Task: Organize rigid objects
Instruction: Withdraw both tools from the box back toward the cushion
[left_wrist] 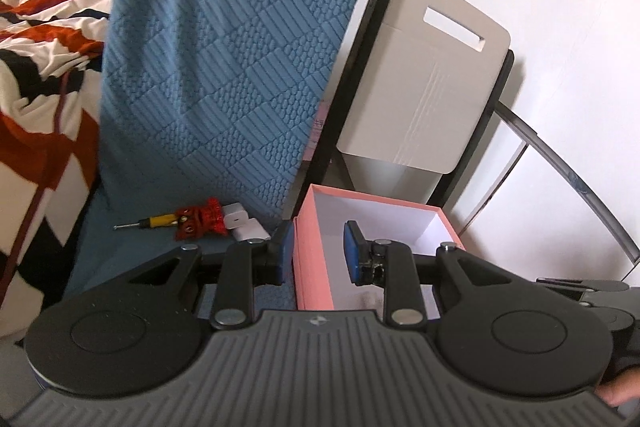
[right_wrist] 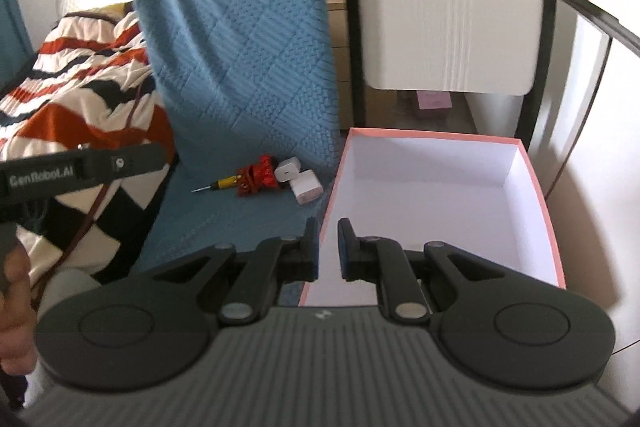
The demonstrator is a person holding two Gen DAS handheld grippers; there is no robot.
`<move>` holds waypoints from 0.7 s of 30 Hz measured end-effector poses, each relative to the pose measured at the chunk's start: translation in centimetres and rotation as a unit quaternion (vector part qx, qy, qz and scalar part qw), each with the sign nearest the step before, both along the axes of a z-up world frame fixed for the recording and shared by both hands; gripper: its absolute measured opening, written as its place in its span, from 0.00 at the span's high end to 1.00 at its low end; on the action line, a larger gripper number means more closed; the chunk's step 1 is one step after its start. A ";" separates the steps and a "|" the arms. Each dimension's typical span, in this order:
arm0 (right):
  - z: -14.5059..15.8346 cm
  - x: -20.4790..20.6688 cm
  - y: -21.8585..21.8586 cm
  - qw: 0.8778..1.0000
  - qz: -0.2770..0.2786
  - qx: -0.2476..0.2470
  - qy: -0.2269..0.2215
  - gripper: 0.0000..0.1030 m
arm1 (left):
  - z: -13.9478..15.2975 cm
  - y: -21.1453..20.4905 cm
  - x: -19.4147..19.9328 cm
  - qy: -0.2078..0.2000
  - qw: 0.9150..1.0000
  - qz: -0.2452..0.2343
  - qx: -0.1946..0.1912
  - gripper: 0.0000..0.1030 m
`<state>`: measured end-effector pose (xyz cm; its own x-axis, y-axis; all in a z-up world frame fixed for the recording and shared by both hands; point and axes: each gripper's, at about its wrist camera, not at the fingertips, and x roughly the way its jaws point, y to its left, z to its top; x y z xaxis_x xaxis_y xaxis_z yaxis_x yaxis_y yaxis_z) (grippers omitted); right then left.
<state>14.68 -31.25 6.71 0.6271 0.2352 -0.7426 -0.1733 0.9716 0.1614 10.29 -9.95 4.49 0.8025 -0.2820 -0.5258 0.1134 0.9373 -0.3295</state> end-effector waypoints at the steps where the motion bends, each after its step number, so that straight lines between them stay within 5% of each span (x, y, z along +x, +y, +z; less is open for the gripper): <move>1: 0.1 -0.3 0.2 1.000 0.001 0.007 0.000 0.87 | 0.0 0.3 -0.5 0.000 1.000 0.002 0.001 0.70; 13: 0.2 -4.6 3.6 1.000 0.014 0.025 0.000 0.87 | -1.1 3.5 -5.2 0.003 1.000 0.015 -0.001 0.70; 21: -1.9 -6.8 5.1 0.999 0.003 0.022 0.026 0.87 | -4.1 5.2 -7.0 0.039 0.999 0.014 -0.022 0.70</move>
<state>7.84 -26.20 4.82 0.5870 0.2708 -0.7629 -0.1685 0.9626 0.2120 3.31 -4.75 0.37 0.7681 -0.2844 -0.5737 0.0596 0.9238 -0.3781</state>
